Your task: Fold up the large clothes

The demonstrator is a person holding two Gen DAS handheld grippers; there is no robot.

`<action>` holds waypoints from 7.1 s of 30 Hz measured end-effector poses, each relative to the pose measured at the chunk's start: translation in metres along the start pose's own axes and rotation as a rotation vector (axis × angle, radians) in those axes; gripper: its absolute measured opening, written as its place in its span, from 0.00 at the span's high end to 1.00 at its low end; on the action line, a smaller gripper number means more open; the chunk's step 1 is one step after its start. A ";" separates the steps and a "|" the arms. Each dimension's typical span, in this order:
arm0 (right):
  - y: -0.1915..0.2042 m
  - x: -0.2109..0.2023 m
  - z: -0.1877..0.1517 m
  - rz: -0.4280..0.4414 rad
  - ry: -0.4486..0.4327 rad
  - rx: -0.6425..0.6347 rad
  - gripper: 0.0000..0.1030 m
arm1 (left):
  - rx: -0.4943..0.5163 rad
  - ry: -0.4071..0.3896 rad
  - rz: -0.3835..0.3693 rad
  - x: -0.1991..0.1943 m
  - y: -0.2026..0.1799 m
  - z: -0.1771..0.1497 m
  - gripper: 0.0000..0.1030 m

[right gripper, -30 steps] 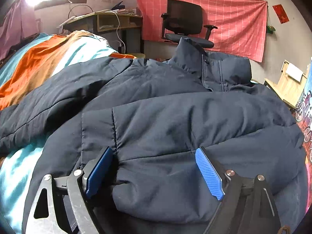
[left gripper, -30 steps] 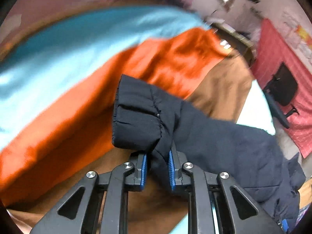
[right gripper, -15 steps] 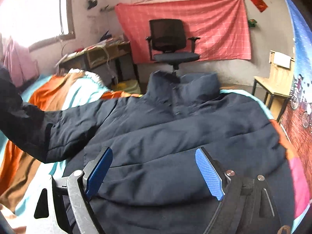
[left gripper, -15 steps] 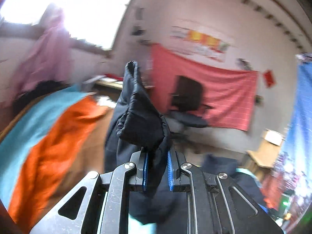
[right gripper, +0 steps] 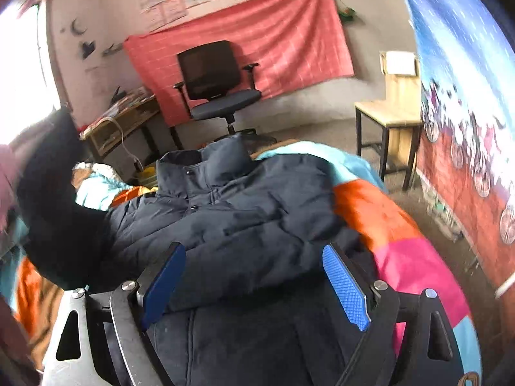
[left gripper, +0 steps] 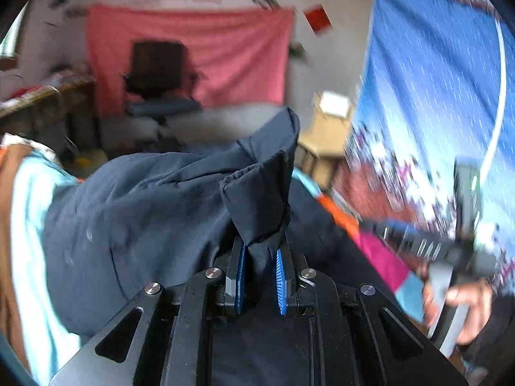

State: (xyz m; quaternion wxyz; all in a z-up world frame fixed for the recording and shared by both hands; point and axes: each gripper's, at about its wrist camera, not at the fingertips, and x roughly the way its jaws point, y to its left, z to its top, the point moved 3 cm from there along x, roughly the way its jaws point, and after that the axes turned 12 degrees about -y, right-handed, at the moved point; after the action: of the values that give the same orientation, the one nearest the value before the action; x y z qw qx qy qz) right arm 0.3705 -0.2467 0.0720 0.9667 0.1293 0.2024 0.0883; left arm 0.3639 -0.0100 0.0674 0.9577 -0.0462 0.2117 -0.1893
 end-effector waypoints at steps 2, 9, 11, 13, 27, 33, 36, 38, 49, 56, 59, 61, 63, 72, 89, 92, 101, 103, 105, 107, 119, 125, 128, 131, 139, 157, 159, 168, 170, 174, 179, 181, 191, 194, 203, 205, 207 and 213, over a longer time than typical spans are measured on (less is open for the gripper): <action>-0.016 0.000 -0.002 0.017 0.024 0.069 0.16 | 0.003 0.061 -0.032 0.018 -0.010 -0.017 0.87; -0.043 0.015 -0.026 0.071 0.103 0.248 0.16 | 0.001 0.210 -0.122 0.042 -0.016 -0.059 0.71; -0.045 0.019 -0.036 0.073 0.122 0.283 0.16 | -0.041 0.230 -0.180 0.030 -0.011 -0.068 0.47; -0.045 0.024 -0.046 0.100 0.148 0.322 0.16 | -0.083 0.203 -0.212 0.014 -0.004 -0.072 0.27; -0.008 0.037 -0.093 0.134 0.264 0.320 0.37 | -0.149 -0.014 0.220 -0.077 0.121 -0.058 0.20; 0.008 0.039 -0.086 0.098 0.271 0.272 0.91 | -0.296 0.010 0.529 -0.096 0.213 -0.073 0.20; 0.022 0.026 -0.075 0.029 0.205 0.114 0.94 | -0.416 -0.010 0.583 -0.107 0.241 -0.077 0.20; 0.030 0.013 -0.063 0.004 0.142 0.029 0.95 | -0.472 -0.020 0.590 -0.108 0.252 -0.076 0.20; 0.014 0.003 -0.002 -0.163 -0.039 -0.100 0.95 | -0.334 0.028 0.534 -0.056 0.238 -0.062 0.20; -0.011 0.041 -0.040 -0.228 0.074 -0.123 0.93 | -0.182 0.072 0.487 -0.009 0.217 -0.060 0.20; -0.015 0.038 -0.044 -0.292 0.060 -0.164 0.89 | -0.145 0.054 0.371 0.005 0.195 -0.052 0.20; -0.014 0.029 -0.036 -0.344 -0.008 -0.205 0.73 | -0.056 0.035 0.322 0.014 0.170 -0.045 0.20; -0.007 0.024 -0.030 -0.299 -0.058 -0.197 0.47 | 0.042 0.061 0.331 0.029 0.152 -0.044 0.20; 0.033 0.080 -0.068 -0.039 0.129 -0.227 0.49 | 0.103 0.141 0.365 0.069 0.158 -0.086 0.18; 0.031 0.106 -0.090 -0.066 0.253 -0.246 0.49 | 0.065 0.166 0.361 0.063 0.160 -0.087 0.18; 0.027 0.092 -0.078 -0.052 0.227 -0.176 0.46 | 0.004 0.145 0.359 0.041 0.168 -0.073 0.18; 0.064 0.032 -0.033 -0.055 0.180 -0.191 0.20 | -0.112 0.149 0.321 -0.006 0.175 -0.029 0.18; 0.082 0.004 -0.016 -0.095 0.176 -0.237 0.14 | -0.112 0.160 0.303 -0.015 0.174 -0.020 0.18; 0.095 -0.014 -0.001 -0.120 0.170 -0.251 0.07 | -0.087 0.189 0.279 -0.023 0.174 -0.011 0.18; 0.111 -0.026 0.015 -0.134 0.164 -0.235 0.05 | -0.054 0.199 0.264 -0.030 0.175 -0.002 0.18; 0.152 0.015 0.061 -0.126 0.268 -0.210 0.02 | -0.027 0.246 0.268 -0.022 0.188 0.072 0.16; 0.167 0.024 0.097 -0.113 0.247 -0.397 0.02 | -0.022 0.215 0.302 0.015 0.199 0.103 0.16; 0.165 0.044 0.106 -0.080 0.229 -0.422 0.01 | -0.057 0.197 0.339 0.040 0.211 0.112 0.16; 0.154 0.072 0.107 -0.046 0.236 -0.417 0.01 | -0.118 0.182 0.372 0.065 0.225 0.120 0.16; 0.093 0.183 0.093 0.021 0.068 -0.381 0.01 | -0.088 0.219 0.474 0.158 0.243 0.113 0.16; 0.045 0.350 0.102 0.078 0.141 -0.082 0.35 | -0.177 0.296 0.633 0.280 0.286 0.084 0.66; 0.043 0.360 0.095 0.077 0.184 -0.054 0.45 | -0.204 0.313 0.610 0.283 0.284 0.083 0.83; 0.036 0.321 0.083 0.163 0.193 -0.109 0.86 | -0.085 0.269 0.567 0.240 0.229 0.087 0.97; 0.038 0.295 0.080 0.186 0.166 -0.174 0.87 | -0.050 0.242 0.541 0.216 0.215 0.085 0.97; 0.041 0.229 0.074 0.236 0.083 -0.208 0.88 | -0.018 0.173 0.484 0.159 0.185 0.079 0.98; 0.043 0.158 0.066 0.254 -0.014 -0.204 0.90 | -0.022 0.137 0.408 0.095 0.152 0.058 0.98; 0.043 0.133 0.057 0.248 -0.040 -0.195 0.90 | -0.022 0.129 0.383 0.077 0.140 0.050 0.99; 0.042 0.047 -0.004 0.185 -0.057 -0.242 0.91 | -0.042 0.103 0.302 0.011 0.083 -0.017 0.99; 0.039 0.051 -0.025 0.166 -0.013 -0.266 0.91 | -0.051 0.142 0.313 0.017 0.083 -0.043 0.99; 0.034 0.092 -0.067 0.114 0.057 -0.345 0.91 | 0.032 0.191 0.336 0.047 0.084 -0.069 0.99; 0.034 0.094 -0.069 0.111 0.055 -0.340 0.91 | 0.043 0.201 0.315 0.041 0.081 -0.067 0.98; 0.033 0.092 -0.068 0.119 0.044 -0.338 0.91 | 0.030 0.194 0.291 0.034 0.088 -0.059 0.97; 0.029 0.088 -0.073 0.137 0.027 -0.335 0.91 | -0.049 0.129 0.259 0.000 0.096 -0.034 0.97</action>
State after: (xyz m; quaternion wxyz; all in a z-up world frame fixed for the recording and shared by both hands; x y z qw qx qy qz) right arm 0.4167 -0.1841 -0.0164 0.9636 -0.0212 0.1886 0.1882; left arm 0.3829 0.0787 0.0205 0.9571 -0.0299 0.2815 -0.0614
